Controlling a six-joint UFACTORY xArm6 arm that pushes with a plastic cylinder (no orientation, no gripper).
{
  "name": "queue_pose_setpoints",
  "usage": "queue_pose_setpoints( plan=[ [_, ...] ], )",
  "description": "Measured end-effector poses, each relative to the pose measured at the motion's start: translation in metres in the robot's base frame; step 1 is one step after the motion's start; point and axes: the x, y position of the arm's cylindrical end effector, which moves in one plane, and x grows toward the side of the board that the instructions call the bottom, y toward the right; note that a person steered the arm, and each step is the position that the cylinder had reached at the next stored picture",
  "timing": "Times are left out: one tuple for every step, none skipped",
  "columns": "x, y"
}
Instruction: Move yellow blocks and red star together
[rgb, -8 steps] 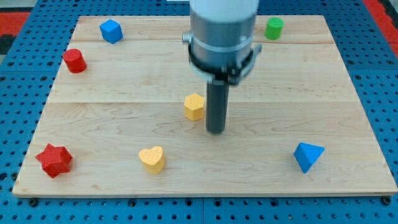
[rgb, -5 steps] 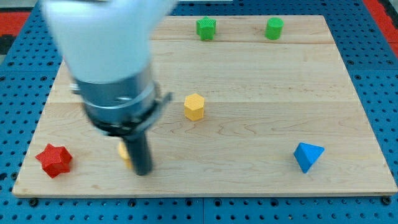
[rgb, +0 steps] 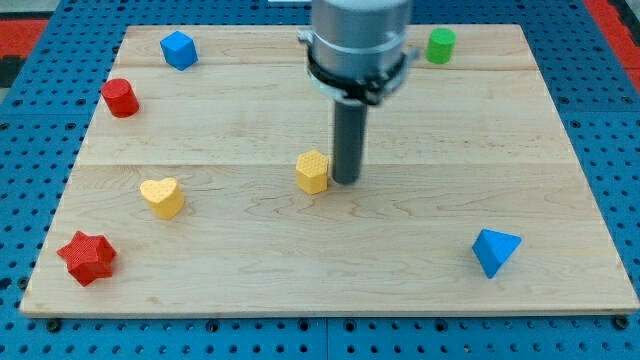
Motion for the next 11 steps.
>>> queue_pose_setpoints(
  plan=[
    [0.021, -0.077],
    [0.021, -0.113],
    [0.051, -0.073],
    [0.138, -0.125],
    [0.172, -0.250],
    [0.160, -0.289],
    [0.125, -0.267],
    [0.115, -0.191],
    [0.138, -0.214],
    [0.142, -0.164],
    [0.117, -0.156]
  ],
)
